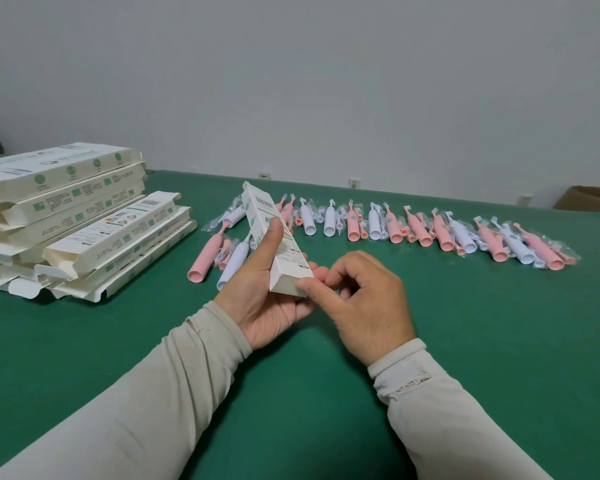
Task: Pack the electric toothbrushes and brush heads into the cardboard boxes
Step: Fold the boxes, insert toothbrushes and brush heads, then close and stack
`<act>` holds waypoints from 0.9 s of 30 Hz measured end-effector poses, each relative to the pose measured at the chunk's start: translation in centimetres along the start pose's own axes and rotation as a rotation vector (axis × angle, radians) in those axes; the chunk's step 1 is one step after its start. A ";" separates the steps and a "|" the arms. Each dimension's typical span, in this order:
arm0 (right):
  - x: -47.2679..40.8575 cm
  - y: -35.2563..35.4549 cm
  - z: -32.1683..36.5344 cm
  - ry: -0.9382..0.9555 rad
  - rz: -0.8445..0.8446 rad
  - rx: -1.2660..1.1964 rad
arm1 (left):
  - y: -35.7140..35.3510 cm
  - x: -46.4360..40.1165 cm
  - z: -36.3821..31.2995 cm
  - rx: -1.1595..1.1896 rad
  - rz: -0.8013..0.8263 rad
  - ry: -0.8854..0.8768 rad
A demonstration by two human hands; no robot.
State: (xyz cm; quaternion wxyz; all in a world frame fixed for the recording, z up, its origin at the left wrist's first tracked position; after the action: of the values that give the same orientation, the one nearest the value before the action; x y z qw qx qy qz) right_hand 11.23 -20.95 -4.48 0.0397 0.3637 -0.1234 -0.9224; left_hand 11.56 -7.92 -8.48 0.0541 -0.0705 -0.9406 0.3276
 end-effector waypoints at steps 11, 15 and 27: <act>0.1 0.3 -2.6 -0.183 -0.056 -0.082 | 5.8 5.4 -11.0 -0.940 -0.948 -0.537; 0.0 0.0 -3.3 -0.233 -0.058 -0.091 | 8.0 4.8 -10.8 -1.479 -1.056 -0.237; 0.1 -0.1 -3.0 -0.258 -0.049 -0.146 | 7.4 2.9 -8.1 -1.888 -0.864 0.124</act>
State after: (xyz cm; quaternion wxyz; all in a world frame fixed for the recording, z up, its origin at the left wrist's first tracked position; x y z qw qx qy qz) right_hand 13.26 -21.47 -6.68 0.0271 0.2413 -0.0512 -0.9687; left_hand 10.62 3.23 -6.60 0.1380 0.2420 -0.7550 -0.5936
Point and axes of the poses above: each hand's wrist, its own x-axis away from the middle knuckle, its own y-axis out of the back of the hand, z = x × y, the point moved 7 cm from there along -x, towards the middle knuckle, and after that the axes turned 8 degrees about -x, right-handed, at the moved point
